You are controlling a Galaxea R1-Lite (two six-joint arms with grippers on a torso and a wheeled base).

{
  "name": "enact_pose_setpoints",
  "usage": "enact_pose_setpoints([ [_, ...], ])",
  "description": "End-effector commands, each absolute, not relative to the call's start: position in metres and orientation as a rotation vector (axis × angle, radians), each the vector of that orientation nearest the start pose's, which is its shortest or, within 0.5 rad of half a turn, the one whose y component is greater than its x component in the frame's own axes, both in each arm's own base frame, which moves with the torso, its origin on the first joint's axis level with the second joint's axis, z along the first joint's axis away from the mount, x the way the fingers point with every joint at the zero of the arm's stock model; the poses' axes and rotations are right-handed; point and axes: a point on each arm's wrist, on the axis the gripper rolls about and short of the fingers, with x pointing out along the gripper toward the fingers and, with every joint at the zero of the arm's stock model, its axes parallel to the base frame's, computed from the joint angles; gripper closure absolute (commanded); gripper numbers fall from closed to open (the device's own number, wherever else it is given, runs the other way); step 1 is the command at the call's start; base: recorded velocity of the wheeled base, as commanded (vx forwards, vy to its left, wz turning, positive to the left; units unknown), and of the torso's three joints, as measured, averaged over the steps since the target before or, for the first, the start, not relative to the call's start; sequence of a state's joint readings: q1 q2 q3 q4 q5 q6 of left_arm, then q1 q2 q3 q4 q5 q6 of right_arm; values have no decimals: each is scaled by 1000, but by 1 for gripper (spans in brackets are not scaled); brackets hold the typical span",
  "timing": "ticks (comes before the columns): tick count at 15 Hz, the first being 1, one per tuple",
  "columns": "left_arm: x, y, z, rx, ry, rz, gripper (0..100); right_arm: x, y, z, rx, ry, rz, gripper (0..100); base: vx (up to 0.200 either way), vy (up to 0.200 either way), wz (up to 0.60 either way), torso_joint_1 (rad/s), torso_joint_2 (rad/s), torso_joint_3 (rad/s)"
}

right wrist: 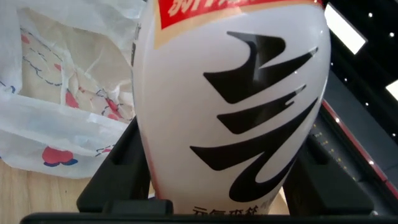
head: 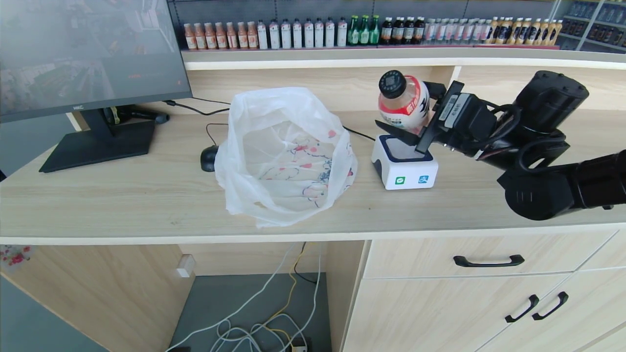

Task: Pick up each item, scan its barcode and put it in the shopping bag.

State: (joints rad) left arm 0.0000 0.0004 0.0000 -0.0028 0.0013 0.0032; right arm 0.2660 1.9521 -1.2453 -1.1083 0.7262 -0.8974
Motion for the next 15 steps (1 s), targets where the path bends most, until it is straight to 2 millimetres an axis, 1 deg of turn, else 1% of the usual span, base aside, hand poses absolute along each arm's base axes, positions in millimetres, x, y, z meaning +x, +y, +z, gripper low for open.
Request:
enact_pose_setpoints([
  [1, -23, 0, 76, 3, -3, 2, 0, 354, 112, 277, -879, -841, 698, 100, 0, 0, 0, 0, 0, 0],
  [3, -23, 0, 76, 3, -3, 2, 0, 348, 109, 276, -750, -759, 651, 100, 0, 0, 0, 0, 0, 0],
  [4, -23, 0, 76, 3, -3, 2, 0, 340, 107, 281, -611, -726, 556, 100, 0, 0, 0, 0, 0, 0],
  [5, -23, 0, 76, 3, -3, 2, 0, 336, 110, 285, -523, -733, 503, 100, 0, 0, 0, 0, 0, 0],
  [6, -23, 0, 76, 3, -3, 2, 0, 333, 112, 287, -473, -730, 484, 100, 0, 0, 0, 0, 0, 0],
  [8, -23, 0, 76, 3, -3, 2, 0, 328, 112, 290, -413, -718, 507, 100, 0, 0, 0, 0, 0, 0],
  [10, -23, 0, 76, 3, -3, 2, 0, 323, 110, 293, -303, -702, 495, 100, 0, 0, 0, 0, 0, 0],
  [13, -23, 0, 76, 3, -3, 2, 0, 318, 106, 286, -108, -677, 368, 100, 0, 0, 0, 0, 0, 0],
  [14, -23, 0, 76, 3, -3, 2, 0, 314, 107, 283, -40, -667, 325, 100, 0, 0, 0, 0, 0, 0],
  [15, -23, 0, 76, 3, -3, 2, 0, 306, 107, 282, 25, -663, 280, 100, 0, 0, 0, 0, 0, 0],
])
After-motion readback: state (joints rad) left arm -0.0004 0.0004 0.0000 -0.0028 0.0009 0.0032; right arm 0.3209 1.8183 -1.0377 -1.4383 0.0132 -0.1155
